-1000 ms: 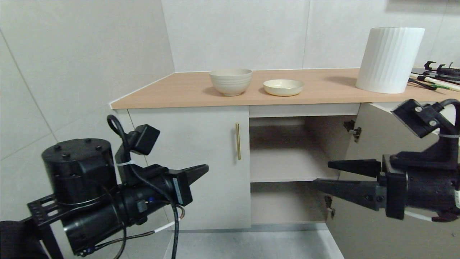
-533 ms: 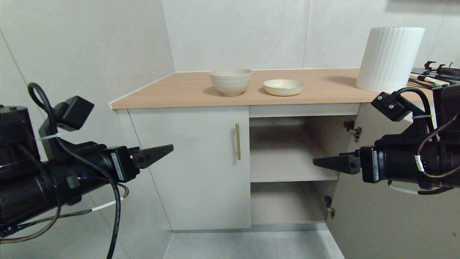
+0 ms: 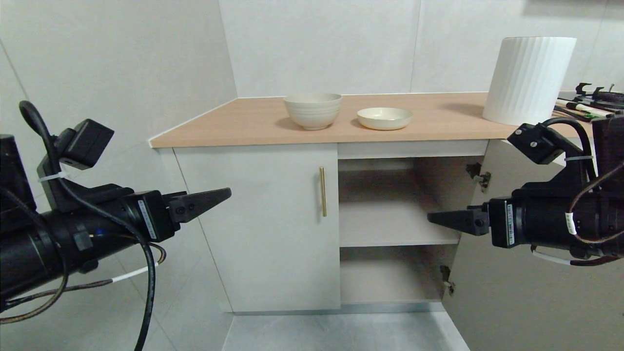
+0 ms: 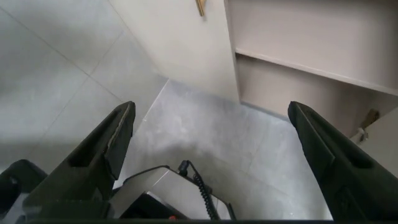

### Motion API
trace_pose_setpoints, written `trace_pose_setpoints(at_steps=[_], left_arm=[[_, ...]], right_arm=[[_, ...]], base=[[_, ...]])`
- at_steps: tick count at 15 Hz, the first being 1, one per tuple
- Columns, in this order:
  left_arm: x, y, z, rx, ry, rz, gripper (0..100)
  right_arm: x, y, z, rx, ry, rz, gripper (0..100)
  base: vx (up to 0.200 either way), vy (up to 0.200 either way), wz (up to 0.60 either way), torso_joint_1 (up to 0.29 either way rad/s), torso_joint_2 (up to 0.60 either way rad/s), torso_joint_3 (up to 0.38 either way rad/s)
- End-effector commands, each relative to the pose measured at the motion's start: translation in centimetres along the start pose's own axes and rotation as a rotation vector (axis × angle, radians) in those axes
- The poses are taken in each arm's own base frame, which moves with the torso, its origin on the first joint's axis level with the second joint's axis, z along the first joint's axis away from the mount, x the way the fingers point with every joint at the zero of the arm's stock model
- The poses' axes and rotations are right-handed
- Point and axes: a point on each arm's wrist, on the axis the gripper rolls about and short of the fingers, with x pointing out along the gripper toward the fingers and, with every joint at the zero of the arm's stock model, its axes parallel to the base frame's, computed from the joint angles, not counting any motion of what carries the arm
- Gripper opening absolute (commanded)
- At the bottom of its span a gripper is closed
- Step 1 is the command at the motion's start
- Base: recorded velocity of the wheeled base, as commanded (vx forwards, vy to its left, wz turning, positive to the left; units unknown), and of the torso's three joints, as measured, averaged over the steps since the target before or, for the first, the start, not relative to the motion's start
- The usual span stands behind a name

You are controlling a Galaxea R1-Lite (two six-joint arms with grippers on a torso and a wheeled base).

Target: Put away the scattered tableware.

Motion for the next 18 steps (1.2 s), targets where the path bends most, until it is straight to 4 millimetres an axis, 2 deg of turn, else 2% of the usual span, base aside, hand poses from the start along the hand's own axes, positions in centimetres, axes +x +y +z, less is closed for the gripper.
trace_pose_setpoints(at_steps=[1,11,18], left_arm=[[0.1,0.1,-0.1,-0.002,0.006,0.001,100],[0.1,0.0,0.0,-0.001,0.003,-0.001,100],[0.1,0.0,0.0,-0.001,0.002,-0.003,100]], right_arm=[[-0.6,0.1,0.1,-0.004,-0.017,0.008,100],[-0.6,0.0,-0.7,-0.009,0.007,0.011,100],[-1.3,0.0,-1.0,-0.06,-0.001,0.011,100]], base=[[0.2,0.0,0.0,-0.002,0.01,0.007],[0.2,0.0,0.0,0.004,0.0,0.0],[0.0,0.0,0.0,0.0,0.0,0.0]])
